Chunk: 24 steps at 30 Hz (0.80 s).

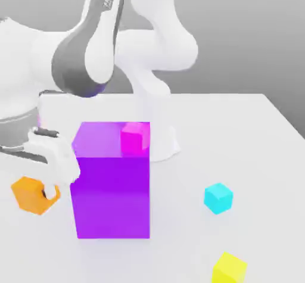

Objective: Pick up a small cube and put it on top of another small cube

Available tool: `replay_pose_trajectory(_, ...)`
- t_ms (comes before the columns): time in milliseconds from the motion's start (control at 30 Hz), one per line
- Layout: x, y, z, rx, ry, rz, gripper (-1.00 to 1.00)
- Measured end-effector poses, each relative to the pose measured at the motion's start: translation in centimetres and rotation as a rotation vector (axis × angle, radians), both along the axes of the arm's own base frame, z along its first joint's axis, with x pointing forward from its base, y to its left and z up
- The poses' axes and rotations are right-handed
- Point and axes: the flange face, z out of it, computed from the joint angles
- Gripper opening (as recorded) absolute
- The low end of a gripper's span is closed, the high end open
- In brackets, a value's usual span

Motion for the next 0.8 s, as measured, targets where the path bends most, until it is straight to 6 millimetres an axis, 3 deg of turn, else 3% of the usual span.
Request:
replay_pose_trajectory(233, -2.4, 6.8, 7.0, -0.009, -0.011, 0.209, -1.00)
replay_pose_trajectory(500, -7.7, 13.6, 13.5, -0.098, -0.007, 0.432, -1.00)
replay_pose_trajectory(567, -8.7, 14.5, 13.3, -0.120, -0.005, 0.464, -1.00)
replay_pose_trajectory(667, -9.0, 14.8, 9.7, -0.126, -0.004, 0.473, -1.00)
replay_pose_trajectory(700, -9.1, 14.8, 8.7, -0.127, -0.005, 0.473, 1.00)
replay_pose_trajectory(800, -9.1, 14.8, 8.7, -0.127, -0.005, 0.473, 1.00)
